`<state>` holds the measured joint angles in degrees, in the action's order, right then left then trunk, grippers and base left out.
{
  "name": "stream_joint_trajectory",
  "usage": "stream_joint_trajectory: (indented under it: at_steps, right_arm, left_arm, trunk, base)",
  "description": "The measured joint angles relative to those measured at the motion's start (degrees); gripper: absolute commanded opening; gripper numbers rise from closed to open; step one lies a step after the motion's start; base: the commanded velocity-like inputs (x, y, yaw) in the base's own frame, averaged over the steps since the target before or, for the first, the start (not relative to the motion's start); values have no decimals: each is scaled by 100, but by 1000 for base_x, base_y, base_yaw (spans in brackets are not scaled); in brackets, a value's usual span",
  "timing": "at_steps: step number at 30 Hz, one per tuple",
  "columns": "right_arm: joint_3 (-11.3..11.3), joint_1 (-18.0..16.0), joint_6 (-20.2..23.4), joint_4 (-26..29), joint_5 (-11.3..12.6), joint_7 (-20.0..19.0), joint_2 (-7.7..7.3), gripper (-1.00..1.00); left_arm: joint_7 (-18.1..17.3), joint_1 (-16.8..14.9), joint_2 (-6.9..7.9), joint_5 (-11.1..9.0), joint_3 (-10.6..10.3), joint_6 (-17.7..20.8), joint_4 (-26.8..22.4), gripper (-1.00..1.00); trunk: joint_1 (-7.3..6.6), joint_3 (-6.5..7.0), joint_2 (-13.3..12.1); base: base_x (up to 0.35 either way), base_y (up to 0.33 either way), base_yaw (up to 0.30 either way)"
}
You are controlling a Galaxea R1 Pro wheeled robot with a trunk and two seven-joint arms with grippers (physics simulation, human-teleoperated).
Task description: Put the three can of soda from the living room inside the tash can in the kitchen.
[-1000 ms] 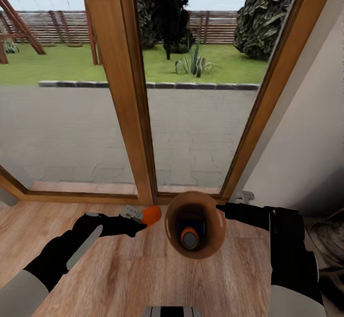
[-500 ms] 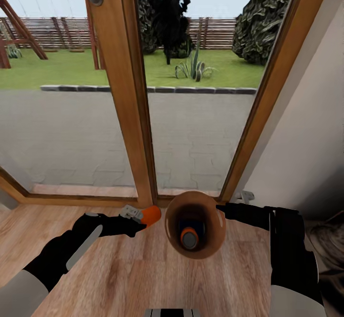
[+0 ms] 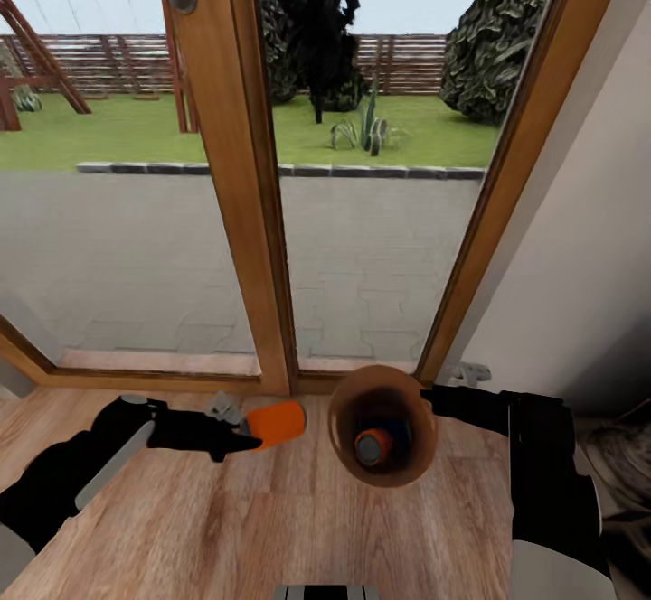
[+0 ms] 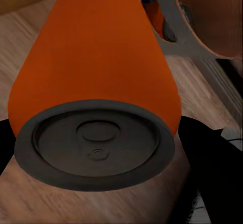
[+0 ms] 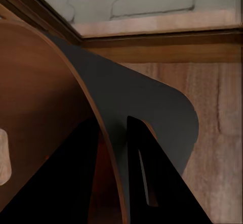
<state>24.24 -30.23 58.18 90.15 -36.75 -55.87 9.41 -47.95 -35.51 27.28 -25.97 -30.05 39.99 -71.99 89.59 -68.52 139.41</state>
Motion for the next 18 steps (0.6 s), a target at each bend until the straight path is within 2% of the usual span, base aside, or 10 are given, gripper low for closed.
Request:
stream_joint_trajectory:
  at_steps: [3, 7, 11, 14, 18]
  right_arm:
    - [-7, 1, 142, -5, 219, 53, 5, -100]
    - [-4, 1, 84, -8, 128, 67, 6, -100]
    - [-5, 1, 113, -8, 171, 69, 7, -100]
    - [-12, 1, 117, -8, 179, 69, 14, -100]
    - [-13, 1, 95, -7, 149, 68, 15, -100]
  left_arm:
    - [-115, 0, 48, -2, -1, -14, -6, -100]
    - [-378, -3, 89, -37, -1, -1, -115, -100]
    - [-1132, -4, 61, -40, -5, 37, -405, -100]
    - [-1528, -7, 12, -52, 2, 54, -467, -100]
    - [-1742, -8, -4, -433, -2, 72, -489, -100]
  trunk:
    - [0, 0, 0]
    - [0, 0, 0]
    - [0, 0, 0]
    - [0, 0, 0]
    - [0, 0, 0]
  base:
    - [0, 0, 0]
    - [0, 0, 0]
    - [0, 0, 0]
    - [0, 0, 0]
    - [0, 0, 0]
